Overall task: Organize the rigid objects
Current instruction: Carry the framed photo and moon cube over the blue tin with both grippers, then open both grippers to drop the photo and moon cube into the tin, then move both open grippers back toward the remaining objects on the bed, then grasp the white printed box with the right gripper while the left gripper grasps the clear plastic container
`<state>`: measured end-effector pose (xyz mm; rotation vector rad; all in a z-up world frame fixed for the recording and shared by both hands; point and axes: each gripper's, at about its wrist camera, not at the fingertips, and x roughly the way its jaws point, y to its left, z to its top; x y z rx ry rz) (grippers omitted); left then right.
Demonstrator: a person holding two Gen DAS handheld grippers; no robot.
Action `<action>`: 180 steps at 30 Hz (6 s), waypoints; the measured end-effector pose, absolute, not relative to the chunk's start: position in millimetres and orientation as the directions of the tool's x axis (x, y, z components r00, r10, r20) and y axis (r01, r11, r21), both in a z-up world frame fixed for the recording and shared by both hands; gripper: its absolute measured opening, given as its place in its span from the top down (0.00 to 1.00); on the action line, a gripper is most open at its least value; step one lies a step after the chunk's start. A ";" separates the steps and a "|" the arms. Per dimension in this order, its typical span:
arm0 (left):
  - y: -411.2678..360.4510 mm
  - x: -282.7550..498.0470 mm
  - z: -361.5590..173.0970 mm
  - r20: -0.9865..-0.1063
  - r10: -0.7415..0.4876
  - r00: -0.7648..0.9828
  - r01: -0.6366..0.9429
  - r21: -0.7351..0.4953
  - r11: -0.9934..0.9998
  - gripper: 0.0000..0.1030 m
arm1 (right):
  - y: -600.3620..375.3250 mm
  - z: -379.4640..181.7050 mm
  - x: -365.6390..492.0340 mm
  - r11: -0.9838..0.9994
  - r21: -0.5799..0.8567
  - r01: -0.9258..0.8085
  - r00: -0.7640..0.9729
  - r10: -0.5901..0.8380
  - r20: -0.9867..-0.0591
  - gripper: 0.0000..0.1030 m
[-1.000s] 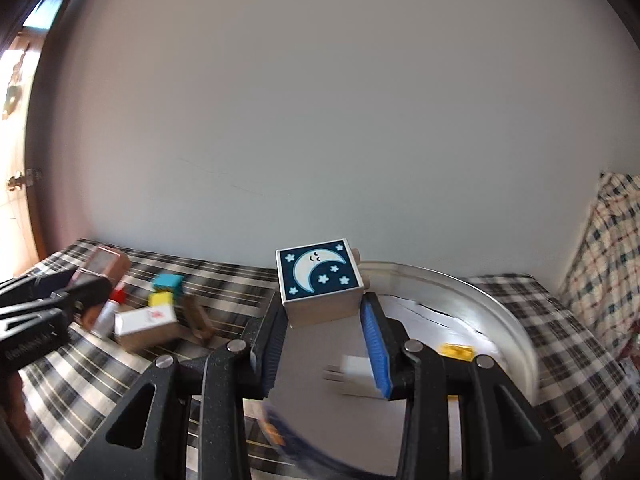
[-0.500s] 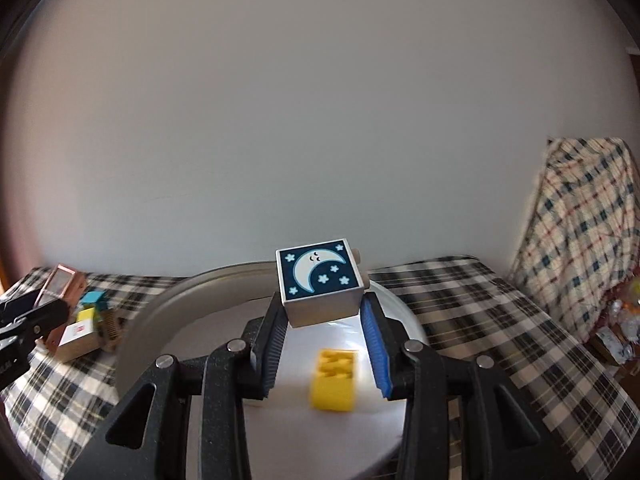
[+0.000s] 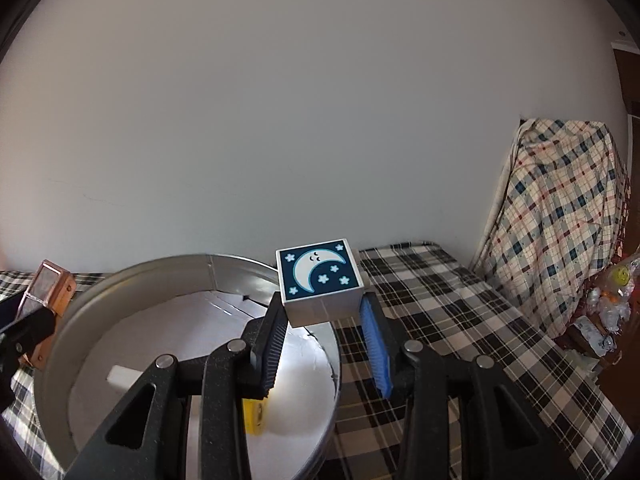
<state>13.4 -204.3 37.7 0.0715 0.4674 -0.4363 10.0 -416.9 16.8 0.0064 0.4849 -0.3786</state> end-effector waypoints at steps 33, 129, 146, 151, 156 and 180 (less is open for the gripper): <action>-232.4 53.0 3.0 -0.598 -0.247 0.762 0.351 0.061 0.934 0.57 | -398.8 -5.5 36.5 0.971 -0.044 0.233 0.781 -0.214 -0.587 0.61; 106.5 71.9 -14.2 -0.610 0.058 0.791 -0.081 -0.011 0.997 0.00 | -144.8 -30.1 64.4 0.992 0.127 0.001 0.777 0.079 -0.624 0.15; 152.4 80.5 -13.2 -0.657 0.118 0.745 -0.222 -0.077 0.972 0.00 | -91.5 -74.0 142.5 0.984 0.160 0.080 0.589 0.083 -0.804 0.16; 151.8 82.2 -15.5 -0.663 0.088 0.743 -0.199 -0.094 0.976 0.00 | -85.4 -75.3 137.2 0.999 0.043 -0.010 0.564 0.042 -0.825 0.37; 130.6 82.6 -17.1 -0.666 -0.015 0.746 -0.084 -0.117 0.990 0.00 | -105.0 -74.1 115.5 0.996 0.032 -0.088 0.563 0.076 -0.823 0.56; 56.4 103.3 -46.4 -0.783 -0.113 0.611 0.081 -0.080 0.994 0.21 | -163.1 -31.4 54.6 0.986 0.093 -0.138 0.700 0.163 -0.695 0.56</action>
